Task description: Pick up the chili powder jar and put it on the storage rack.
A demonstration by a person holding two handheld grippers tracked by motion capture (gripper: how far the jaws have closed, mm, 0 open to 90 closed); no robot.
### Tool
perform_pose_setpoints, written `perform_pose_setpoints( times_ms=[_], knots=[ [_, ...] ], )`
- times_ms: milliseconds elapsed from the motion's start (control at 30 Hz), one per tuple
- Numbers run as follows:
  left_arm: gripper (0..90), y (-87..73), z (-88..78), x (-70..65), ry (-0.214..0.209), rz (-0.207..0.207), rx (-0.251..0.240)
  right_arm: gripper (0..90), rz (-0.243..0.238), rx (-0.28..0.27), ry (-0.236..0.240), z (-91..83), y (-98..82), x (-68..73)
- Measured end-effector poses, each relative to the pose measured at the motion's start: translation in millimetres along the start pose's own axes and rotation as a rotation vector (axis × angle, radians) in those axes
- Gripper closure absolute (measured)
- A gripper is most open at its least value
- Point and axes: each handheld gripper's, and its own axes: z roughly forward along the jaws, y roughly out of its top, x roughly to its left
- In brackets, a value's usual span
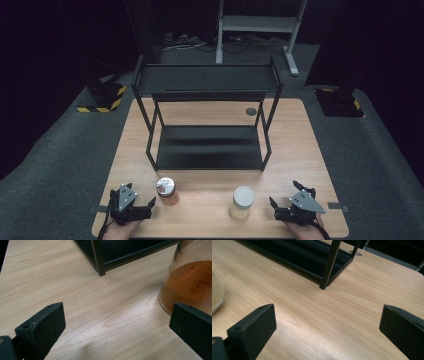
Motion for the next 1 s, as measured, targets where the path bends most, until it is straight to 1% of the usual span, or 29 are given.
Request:
perform_pose_setpoints(
  times_ms=[100,133,167,233,433,567,767,900,1000],
  knots=[
    [0.8,2.5,1.0,-1.0,0.005,0.001,0.014,0.0,-0.003,0.001,0.001,0.1,0.2,0.1],
    [0.8,4.3,2.0,-2.2,0.007,0.010,0.024,0.0,0.000,0.003,0.004,0.2,0.5,-0.6],
    [0.8,4.3,2.0,-2.2,0.007,0.010,0.024,0.0,0.003,0.004,0.006,0.5,0.7,-1.5],
    [0.8,5.0,2.6,-3.8,0.008,0.024,0.028,0.0,0.006,0.007,0.008,0.7,1.1,-2.2],
    [0.8,5.2,2.6,-4.9,0.012,0.028,0.029,0.0,-0.003,0.018,0.012,1.6,3.1,-1.8],
    [0.8,3.9,2.0,-3.4,0.010,0.016,0.022,0.0,-0.002,0.019,0.008,1.7,3.2,-1.3],
    [0.8,4.1,2.1,-2.9,0.007,0.017,0.022,0.0,-0.016,0.022,0.000,1.9,3.9,1.5],
    [0.8,3.5,1.8,1.6,-0.004,-0.010,0.018,0.0,-0.013,0.022,0.000,2.0,4.0,1.1],
    [0.8,3.1,-0.9,3.9,-0.009,-0.020,0.011,0.0,-0.013,0.022,0.000,2.0,4.0,1.1]
  ],
)
